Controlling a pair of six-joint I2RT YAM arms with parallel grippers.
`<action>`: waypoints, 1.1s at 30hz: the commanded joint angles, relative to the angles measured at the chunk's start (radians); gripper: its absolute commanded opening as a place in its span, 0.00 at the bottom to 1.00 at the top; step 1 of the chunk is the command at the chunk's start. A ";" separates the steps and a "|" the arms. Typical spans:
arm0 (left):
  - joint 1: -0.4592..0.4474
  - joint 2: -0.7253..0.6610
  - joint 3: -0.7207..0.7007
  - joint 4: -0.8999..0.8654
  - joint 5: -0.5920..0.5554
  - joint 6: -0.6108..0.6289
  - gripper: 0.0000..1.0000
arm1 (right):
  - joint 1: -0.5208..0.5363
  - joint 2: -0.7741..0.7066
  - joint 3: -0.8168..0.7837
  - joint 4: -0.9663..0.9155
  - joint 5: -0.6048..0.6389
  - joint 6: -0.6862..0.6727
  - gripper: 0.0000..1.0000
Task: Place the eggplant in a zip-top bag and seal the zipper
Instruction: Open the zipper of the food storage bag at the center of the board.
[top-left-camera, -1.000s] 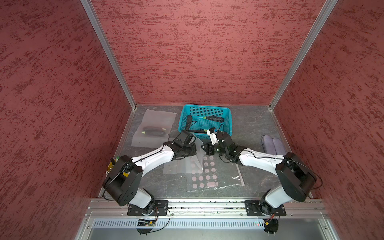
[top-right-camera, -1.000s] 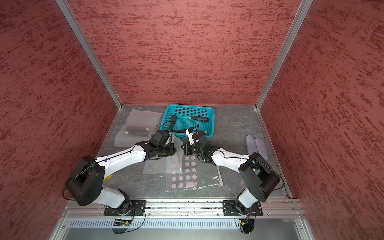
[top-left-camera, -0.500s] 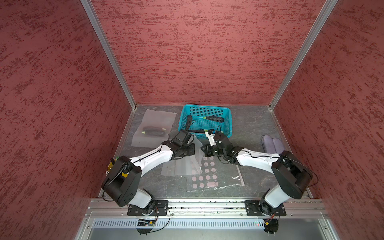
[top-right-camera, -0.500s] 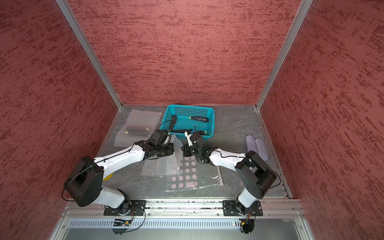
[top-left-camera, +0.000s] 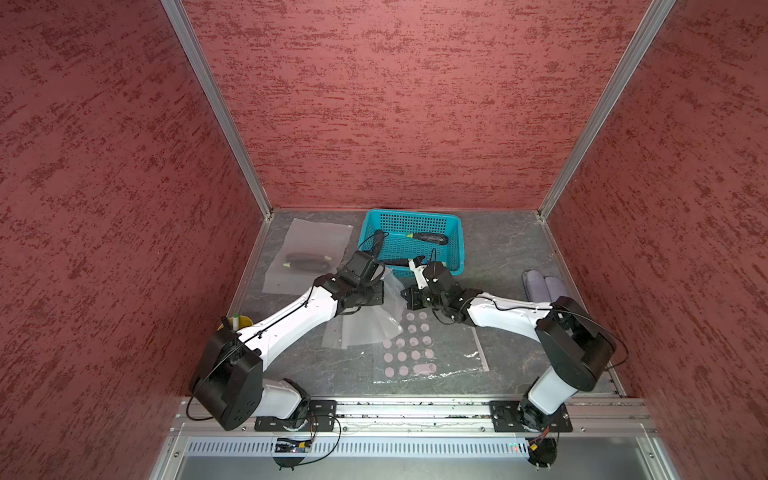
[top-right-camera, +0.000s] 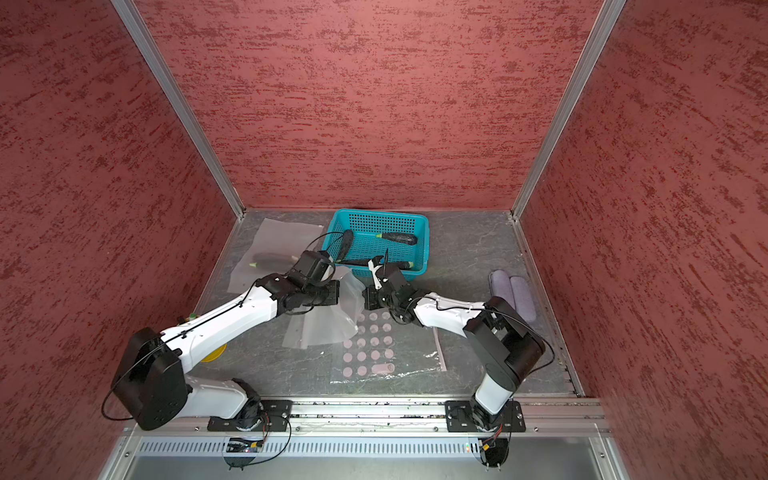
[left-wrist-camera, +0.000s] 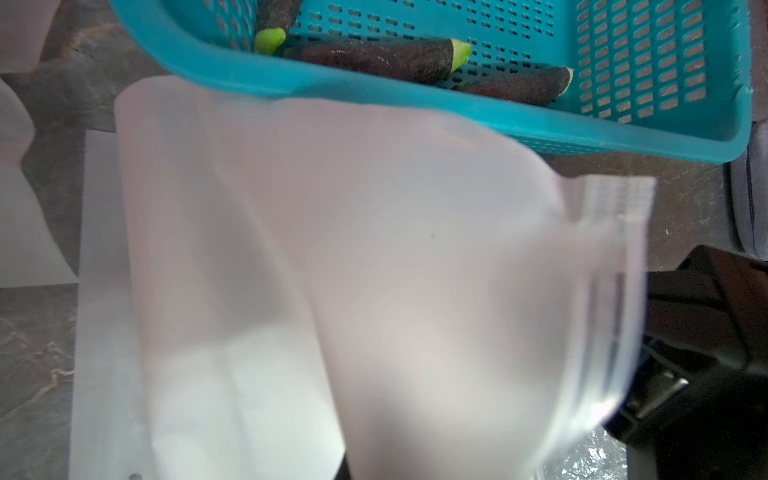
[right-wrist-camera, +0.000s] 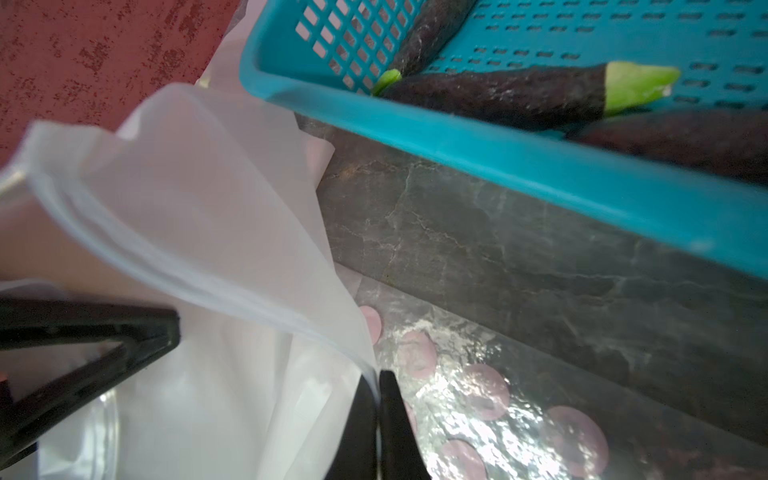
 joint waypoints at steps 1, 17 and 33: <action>0.005 -0.013 0.037 -0.069 -0.038 0.052 0.00 | 0.006 -0.028 0.037 -0.060 0.062 -0.036 0.00; -0.024 0.171 0.057 -0.019 0.054 0.047 0.00 | -0.026 -0.023 0.060 -0.041 -0.200 -0.082 0.19; 0.004 0.190 0.123 -0.076 0.062 0.085 0.00 | -0.212 -0.065 0.237 -0.215 -0.119 -0.179 0.52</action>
